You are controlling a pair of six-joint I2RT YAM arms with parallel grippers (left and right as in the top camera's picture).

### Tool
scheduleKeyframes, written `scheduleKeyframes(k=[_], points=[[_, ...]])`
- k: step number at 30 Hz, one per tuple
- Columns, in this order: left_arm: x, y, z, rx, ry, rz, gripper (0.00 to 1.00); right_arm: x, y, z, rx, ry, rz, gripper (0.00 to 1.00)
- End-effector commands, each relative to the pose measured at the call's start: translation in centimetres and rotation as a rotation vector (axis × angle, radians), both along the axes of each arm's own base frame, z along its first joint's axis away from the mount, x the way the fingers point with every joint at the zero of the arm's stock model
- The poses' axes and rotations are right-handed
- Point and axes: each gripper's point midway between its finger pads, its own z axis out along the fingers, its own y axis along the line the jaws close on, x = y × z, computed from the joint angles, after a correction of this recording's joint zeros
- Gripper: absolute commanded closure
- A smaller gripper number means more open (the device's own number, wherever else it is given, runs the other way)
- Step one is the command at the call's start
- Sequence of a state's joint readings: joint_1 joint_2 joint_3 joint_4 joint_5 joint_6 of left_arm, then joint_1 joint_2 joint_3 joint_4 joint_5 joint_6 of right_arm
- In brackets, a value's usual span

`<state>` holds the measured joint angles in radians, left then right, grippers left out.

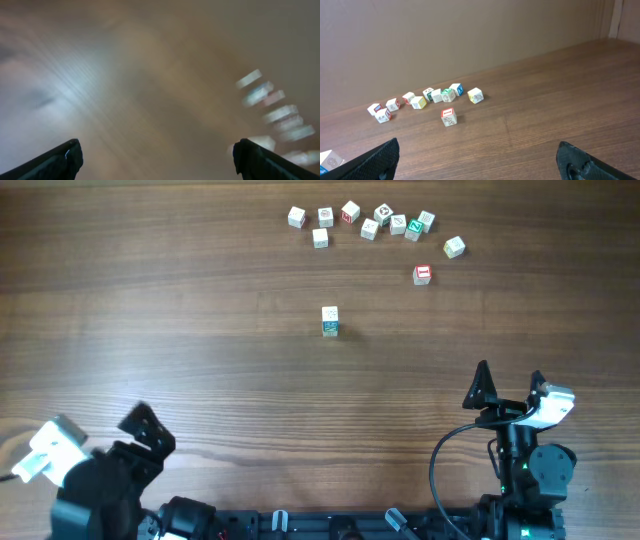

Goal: Form a tower

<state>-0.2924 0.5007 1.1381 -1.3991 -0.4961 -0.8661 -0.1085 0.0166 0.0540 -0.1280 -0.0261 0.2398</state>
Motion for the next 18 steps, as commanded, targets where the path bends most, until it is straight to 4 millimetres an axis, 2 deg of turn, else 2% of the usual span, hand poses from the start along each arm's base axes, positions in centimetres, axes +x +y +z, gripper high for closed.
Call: scheduleKeyframes(k=[1,3,6,9,11,13,18], points=[[3.6,-1.6,-0.9,0.062,-0.252,-0.134,0.0,-0.1,0.1,0.7,-0.012,-0.022,0.01,0.0],[6.5,-3.8,-3.2,0.16,-0.358,-0.283,0.0,-0.1,0.1,0.7,-0.012,-0.022,0.01,0.0],[9.2,-5.6,-6.6,0.26,-0.487,-0.376,0.0,-0.1,0.1,0.7,-0.012,-0.022,0.01,0.01],[10.5,-6.1,-9.5,0.268,-0.554,-0.376,0.0,-0.1,0.1,0.7,-0.012,-0.022,0.01,0.0],[10.9,-6.2,-11.8,0.27,-0.525,-0.383,0.0,-0.1,0.1,0.7,-0.012,-0.022,0.01,0.0],[11.0,-6.5,-11.6,0.343,-0.525,-0.422,0.0,-0.1,0.1,0.7,-0.012,-0.022,0.01,0.0],[11.1,-6.2,-11.7,0.35,-0.522,-0.437,0.0,-0.1,0.1,0.6,-0.012,-0.021,0.01,0.0]])
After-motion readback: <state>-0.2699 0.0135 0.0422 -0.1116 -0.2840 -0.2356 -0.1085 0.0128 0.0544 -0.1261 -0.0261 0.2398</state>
